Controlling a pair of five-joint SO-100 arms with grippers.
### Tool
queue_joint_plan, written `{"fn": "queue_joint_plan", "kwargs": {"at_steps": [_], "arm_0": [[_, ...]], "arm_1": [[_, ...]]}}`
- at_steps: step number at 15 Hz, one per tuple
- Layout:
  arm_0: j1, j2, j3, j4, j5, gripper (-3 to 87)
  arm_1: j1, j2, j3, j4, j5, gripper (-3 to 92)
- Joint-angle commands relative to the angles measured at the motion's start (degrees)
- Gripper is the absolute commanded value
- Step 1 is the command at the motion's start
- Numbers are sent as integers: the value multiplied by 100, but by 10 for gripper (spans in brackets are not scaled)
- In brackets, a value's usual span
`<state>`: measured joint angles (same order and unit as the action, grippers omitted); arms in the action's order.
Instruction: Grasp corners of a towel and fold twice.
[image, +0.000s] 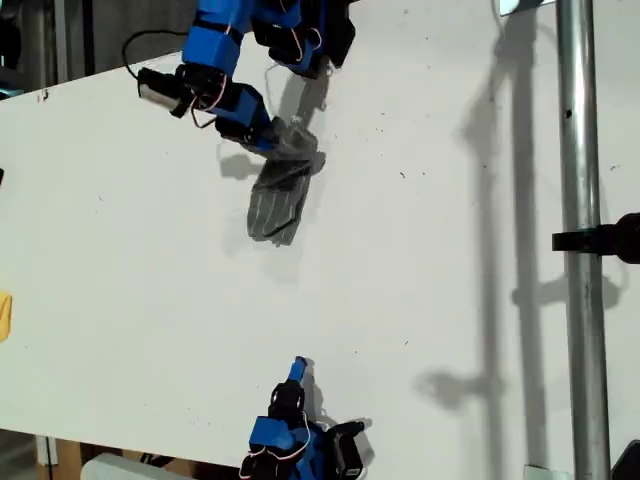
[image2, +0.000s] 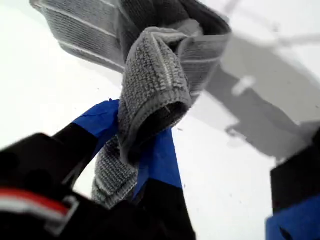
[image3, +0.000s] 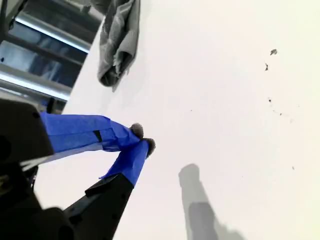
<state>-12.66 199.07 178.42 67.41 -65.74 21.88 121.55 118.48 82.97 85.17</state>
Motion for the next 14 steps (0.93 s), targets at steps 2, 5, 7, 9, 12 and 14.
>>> {"fn": "queue_joint_plan", "kwargs": {"at_steps": [2,5,7,9,12,14], "arm_0": [[35,26,26,35,0,-18],[26,26,26,35,0,-18],[53,26,26,44,0,-18],[53,26,26,44,9,-18],[44,26,26,35,-9,-12],[9,26,26,-18,-18,-12]], "arm_1": [[-79,-1907,-1477,-1195,-369,-2],[-123,-3806,-2848,-1591,-545,-2],[-88,-4641,-3384,-1688,-633,1],[-9,-5124,-4430,-1266,-853,383],[246,-3560,-4711,-1872,-1934,306],[536,-2232,-3753,-2092,-2136,209]]}}
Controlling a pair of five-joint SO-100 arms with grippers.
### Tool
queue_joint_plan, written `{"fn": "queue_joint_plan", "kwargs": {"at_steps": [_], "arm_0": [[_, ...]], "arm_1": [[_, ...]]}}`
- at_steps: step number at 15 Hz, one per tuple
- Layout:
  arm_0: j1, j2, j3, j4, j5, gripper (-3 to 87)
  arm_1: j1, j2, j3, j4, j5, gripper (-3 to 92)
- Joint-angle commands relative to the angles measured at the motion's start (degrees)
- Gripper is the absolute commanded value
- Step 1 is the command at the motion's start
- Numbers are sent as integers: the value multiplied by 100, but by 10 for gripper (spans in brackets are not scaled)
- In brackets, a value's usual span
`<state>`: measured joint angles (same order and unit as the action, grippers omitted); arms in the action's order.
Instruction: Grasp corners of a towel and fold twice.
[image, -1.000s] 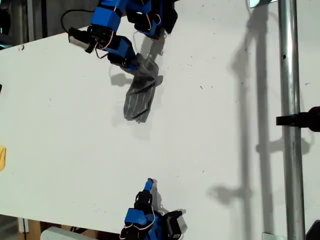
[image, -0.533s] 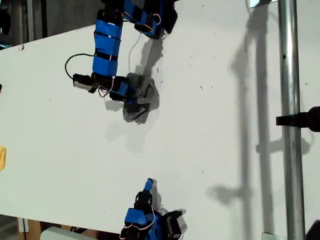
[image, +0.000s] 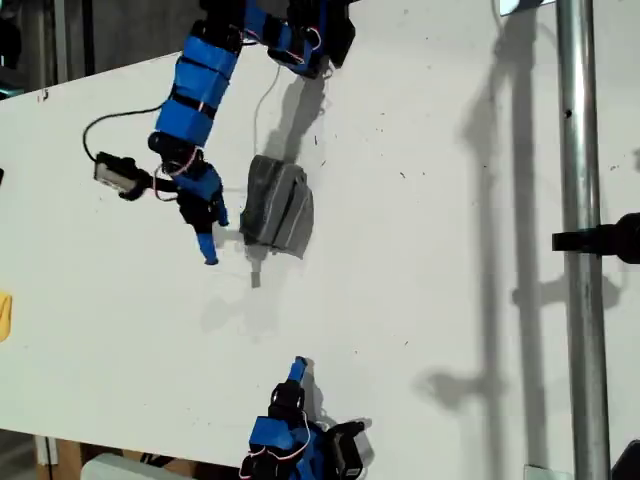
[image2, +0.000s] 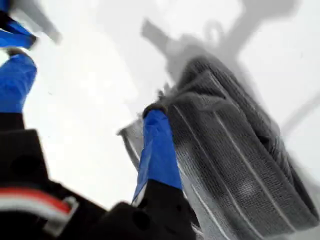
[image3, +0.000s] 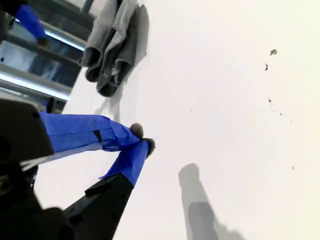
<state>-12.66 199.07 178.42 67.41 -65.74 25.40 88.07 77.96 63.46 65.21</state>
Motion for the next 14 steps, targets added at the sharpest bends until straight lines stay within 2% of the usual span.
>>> {"fn": "queue_joint_plan", "kwargs": {"at_steps": [1,3,4,6,7,9,11,13,14], "arm_0": [[0,26,26,-26,-105,-12],[-53,26,26,88,-633,-13],[-88,26,26,220,-993,-13],[-211,26,26,606,-2522,-8],[-272,26,26,650,-2452,-6],[-396,26,26,659,-1389,-6],[-431,26,26,659,-149,-6],[-413,18,26,659,1125,-8],[-413,18,26,659,1090,-10]], "arm_1": [[281,1705,888,-18,-167,145],[176,2953,2479,79,-9,23],[44,3560,3437,114,202,20],[-167,4852,5467,149,782,20],[-272,5783,6460,158,1046,15],[-404,7884,7937,756,1521,-3],[-519,10090,8789,2021,2092,4],[-853,10037,8754,2030,2136,54],[-1020,10037,8701,2048,2127,60]]}}
